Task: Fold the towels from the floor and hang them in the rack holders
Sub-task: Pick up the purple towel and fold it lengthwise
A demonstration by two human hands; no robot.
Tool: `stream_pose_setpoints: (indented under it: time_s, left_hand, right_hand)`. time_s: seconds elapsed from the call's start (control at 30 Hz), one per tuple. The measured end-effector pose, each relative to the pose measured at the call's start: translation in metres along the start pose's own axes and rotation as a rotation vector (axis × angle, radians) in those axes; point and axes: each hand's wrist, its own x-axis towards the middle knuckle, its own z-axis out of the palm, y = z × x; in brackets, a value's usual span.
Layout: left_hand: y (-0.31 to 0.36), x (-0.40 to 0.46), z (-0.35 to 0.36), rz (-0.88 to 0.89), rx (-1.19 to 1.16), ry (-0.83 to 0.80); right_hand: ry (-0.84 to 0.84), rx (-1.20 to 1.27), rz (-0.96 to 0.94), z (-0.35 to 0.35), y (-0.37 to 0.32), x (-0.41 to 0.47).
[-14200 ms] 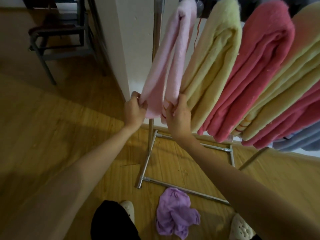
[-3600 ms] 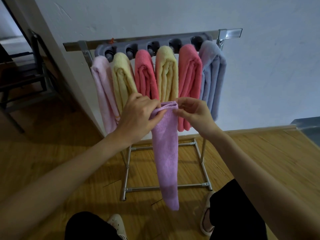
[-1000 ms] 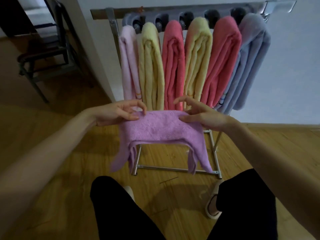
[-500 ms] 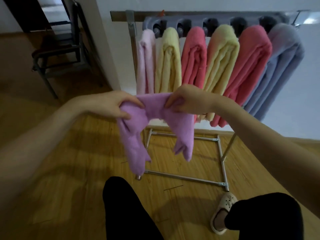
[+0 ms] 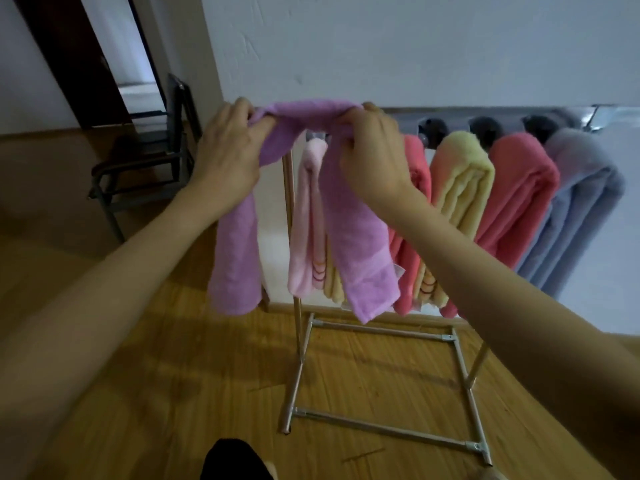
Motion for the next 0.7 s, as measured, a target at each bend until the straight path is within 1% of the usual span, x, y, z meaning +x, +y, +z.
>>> stream_pose_setpoints:
  time_s: [0.07, 0.13, 0.23, 0.37, 0.47, 0.57, 0.63, 0.67, 0.7]
  left_hand:
    - [0.002, 0.013, 0.011, 0.028, 0.066, -0.03]
    - [0.002, 0.024, 0.022, 0.063, 0.12, -0.049]
    - [-0.002, 0.036, 0.034, 0.093, 0.166, -0.058]
    - [-0.005, 0.04, 0.05, 0.148, 0.19, -0.093]
    - [-0.006, 0.039, 0.064, 0.153, 0.211, -0.079]
    - [-0.006, 0.029, 0.081, 0.152, 0.214, -0.07]
    - [-0.006, 0.017, 0.091, 0.137, 0.224, -0.097]
    - [-0.006, 0.009, 0.096, 0.136, 0.225, -0.118]
    - [-0.006, 0.001, 0.1, 0.145, 0.222, -0.141]
  right_hand:
    - [0.047, 0.133, 0.135, 0.013, -0.005, 0.004]
    - [0.034, 0.263, 0.233, 0.025, -0.008, 0.006]
    - [0.03, 0.45, 0.282, 0.04, -0.013, 0.006]
    - [0.057, 0.542, 0.334, 0.056, -0.015, 0.009]
    - [0.072, 0.531, 0.344, 0.066, -0.012, 0.011]
    - [0.006, 0.387, 0.308, 0.08, -0.002, 0.001]
    - [-0.014, 0.229, 0.216, 0.093, 0.009, -0.01]
    - [0.003, 0.185, 0.162, 0.098, 0.015, -0.015]
    - [0.006, 0.2, 0.117, 0.103, 0.023, -0.019]
